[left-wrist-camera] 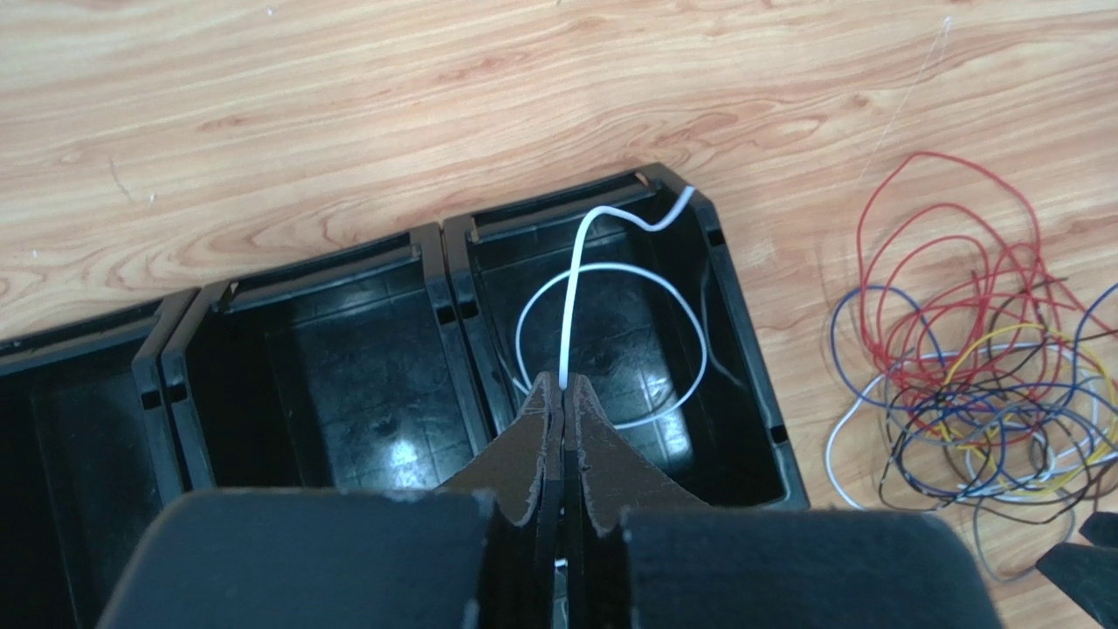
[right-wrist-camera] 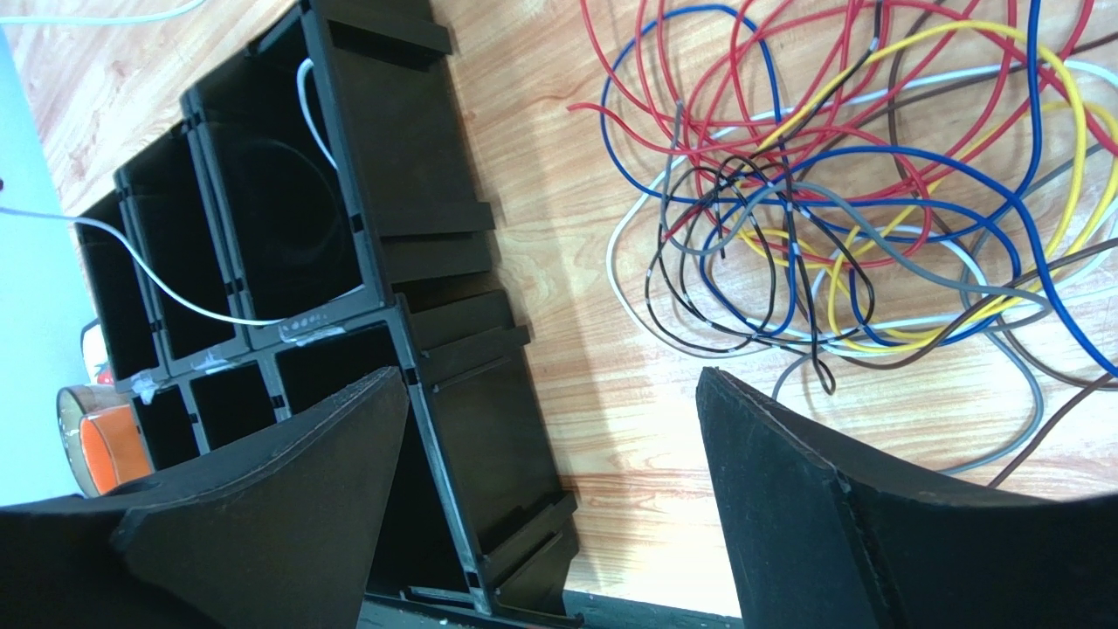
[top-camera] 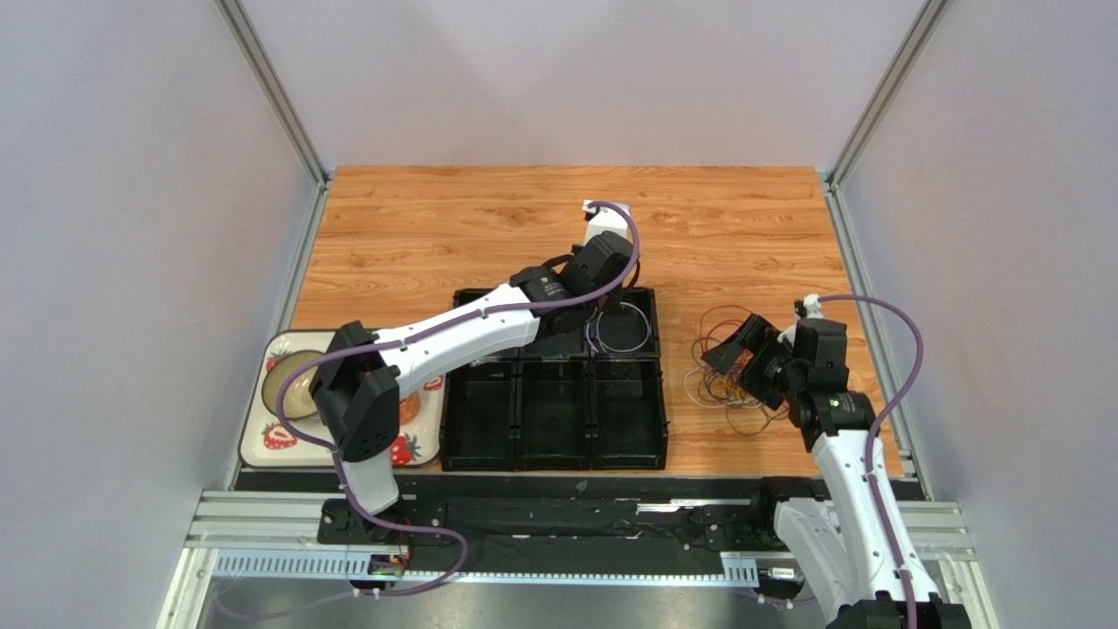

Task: Untangle the cables

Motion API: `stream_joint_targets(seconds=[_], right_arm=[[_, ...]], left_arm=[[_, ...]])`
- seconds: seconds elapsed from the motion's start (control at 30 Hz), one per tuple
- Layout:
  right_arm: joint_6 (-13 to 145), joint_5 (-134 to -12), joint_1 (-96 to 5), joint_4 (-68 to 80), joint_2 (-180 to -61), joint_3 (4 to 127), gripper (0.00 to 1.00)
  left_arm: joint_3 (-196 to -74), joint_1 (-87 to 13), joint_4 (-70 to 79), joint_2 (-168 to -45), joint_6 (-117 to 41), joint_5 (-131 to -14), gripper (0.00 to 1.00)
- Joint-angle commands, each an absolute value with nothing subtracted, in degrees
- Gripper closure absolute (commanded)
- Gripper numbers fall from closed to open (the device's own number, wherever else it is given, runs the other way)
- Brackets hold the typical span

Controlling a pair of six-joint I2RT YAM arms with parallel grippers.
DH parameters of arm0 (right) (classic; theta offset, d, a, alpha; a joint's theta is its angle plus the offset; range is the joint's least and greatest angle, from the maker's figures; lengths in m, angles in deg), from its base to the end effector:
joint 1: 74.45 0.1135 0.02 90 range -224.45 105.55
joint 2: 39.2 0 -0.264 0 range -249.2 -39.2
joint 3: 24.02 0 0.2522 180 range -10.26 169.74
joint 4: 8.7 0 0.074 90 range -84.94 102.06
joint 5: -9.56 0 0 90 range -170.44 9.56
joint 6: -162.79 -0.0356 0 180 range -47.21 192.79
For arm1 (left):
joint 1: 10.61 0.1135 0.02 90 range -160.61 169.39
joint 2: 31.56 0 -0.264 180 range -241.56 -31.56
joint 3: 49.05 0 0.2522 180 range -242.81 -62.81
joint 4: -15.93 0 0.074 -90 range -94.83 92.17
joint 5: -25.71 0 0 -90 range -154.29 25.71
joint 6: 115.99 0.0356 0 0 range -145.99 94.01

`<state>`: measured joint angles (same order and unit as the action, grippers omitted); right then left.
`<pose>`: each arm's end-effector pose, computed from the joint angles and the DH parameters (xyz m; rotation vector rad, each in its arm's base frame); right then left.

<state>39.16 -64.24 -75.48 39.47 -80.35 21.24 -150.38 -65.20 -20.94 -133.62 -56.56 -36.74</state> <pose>0.1507 0.0072 0.2301 0.5716 2.3137 0.6080 0.2515 -0.3254 0.3041 0.1932 2.1517 -0.3269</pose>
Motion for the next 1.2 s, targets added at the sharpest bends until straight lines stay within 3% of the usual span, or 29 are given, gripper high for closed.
stream_joint_targets(seconds=[0.0,0.63,1.17], right_arm=[[38.69,-63.3,-75.32,36.88,-80.6,20.85,0.14],[39.65,-64.01,-75.32,36.61,-81.04,19.71,0.14],[40.09,-63.92,-75.32,36.08,-82.09,19.36,0.14]], left_arm=[[-152.8,-65.37,-24.98,-134.83,-58.95,-36.69,1.0],[-181.45,-68.27,-42.21,-155.83,-54.38,-39.24,1.0],[-174.87,-61.77,-33.95,-159.52,-54.91,-48.82,1.0]])
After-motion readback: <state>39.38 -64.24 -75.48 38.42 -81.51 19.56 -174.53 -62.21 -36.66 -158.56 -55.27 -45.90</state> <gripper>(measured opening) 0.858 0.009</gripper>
